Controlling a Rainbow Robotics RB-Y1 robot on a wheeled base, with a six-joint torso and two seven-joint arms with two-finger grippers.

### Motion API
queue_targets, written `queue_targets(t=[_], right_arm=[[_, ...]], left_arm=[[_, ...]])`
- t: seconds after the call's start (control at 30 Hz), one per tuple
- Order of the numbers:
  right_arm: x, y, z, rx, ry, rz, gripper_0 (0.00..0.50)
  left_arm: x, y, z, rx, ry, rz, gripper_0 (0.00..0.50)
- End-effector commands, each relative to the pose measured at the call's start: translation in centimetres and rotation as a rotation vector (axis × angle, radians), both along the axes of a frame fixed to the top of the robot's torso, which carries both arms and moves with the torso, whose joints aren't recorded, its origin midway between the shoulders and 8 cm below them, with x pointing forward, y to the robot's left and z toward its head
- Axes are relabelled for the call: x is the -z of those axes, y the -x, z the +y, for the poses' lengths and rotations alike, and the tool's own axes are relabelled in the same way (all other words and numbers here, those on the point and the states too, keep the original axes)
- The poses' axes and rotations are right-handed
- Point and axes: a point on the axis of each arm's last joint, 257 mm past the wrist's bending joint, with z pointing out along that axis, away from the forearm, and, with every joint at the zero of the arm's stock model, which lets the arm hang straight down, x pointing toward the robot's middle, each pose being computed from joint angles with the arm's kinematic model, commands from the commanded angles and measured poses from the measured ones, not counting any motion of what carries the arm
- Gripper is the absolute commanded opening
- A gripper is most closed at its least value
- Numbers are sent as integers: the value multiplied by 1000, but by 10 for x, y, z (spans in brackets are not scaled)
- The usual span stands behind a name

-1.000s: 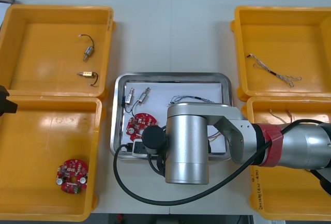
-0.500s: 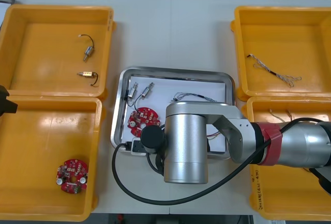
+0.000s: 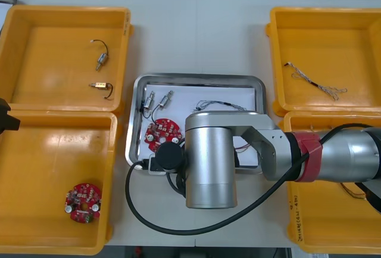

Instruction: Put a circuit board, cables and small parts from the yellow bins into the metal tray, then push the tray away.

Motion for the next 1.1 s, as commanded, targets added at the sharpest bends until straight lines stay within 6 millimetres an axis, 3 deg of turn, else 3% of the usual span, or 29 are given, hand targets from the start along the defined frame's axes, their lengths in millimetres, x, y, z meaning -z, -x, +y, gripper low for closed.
queue_targets(t=[0.03,0.4,0.97,1.1], right_arm=[[-13,-9,4,-69,27,-40,0],[-27,-41,1,-60,58,-94,0],[-77,-92,12,-77,65,-263,0],[-81,-102,12,-64,61,-280,0]], left_arm=[[-13,5,13,15,-64,-18,500],[-13,5,13,15,-64,-18,500],[-13,5,13,15,-64,-18,500],[-13,5,13,15,-64,-18,500]])
